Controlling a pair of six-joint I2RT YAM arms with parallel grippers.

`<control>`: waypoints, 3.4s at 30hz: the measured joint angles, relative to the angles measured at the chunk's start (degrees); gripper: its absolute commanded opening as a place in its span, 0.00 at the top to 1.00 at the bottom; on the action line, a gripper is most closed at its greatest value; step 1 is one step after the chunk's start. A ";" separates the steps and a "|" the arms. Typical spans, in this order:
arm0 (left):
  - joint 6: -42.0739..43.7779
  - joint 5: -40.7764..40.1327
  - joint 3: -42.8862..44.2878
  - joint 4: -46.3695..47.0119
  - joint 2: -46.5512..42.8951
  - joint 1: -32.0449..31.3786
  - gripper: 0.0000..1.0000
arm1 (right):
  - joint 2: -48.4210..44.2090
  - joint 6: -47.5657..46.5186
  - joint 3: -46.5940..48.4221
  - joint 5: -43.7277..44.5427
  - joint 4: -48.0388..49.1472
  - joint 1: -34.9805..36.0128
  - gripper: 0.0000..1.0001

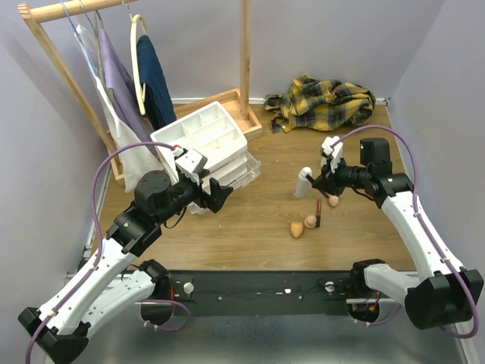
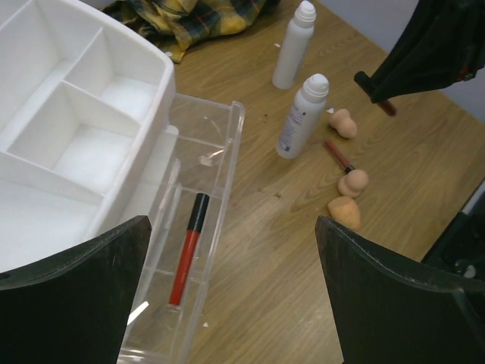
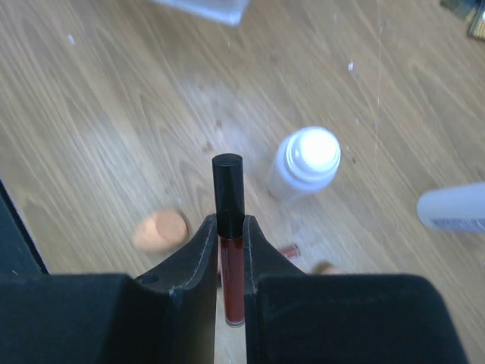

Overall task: Organize the makeup
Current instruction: Pick up the lipstick at the center of the board, then place the lipstick in the drawer.

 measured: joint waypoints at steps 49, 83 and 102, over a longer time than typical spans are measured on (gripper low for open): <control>-26.75 4.72 9.42 36.11 45.20 -18.56 0.66 | 3.32 62.16 -11.80 -34.45 53.27 -2.25 1.00; -10.27 -11.87 7.52 -2.84 14.25 -17.68 1.00 | -0.59 21.64 -6.93 -31.93 20.61 -4.63 0.10; 1.62 -30.38 16.83 -21.44 12.59 -16.96 1.00 | -0.42 13.99 -6.93 -27.21 16.11 -4.79 0.09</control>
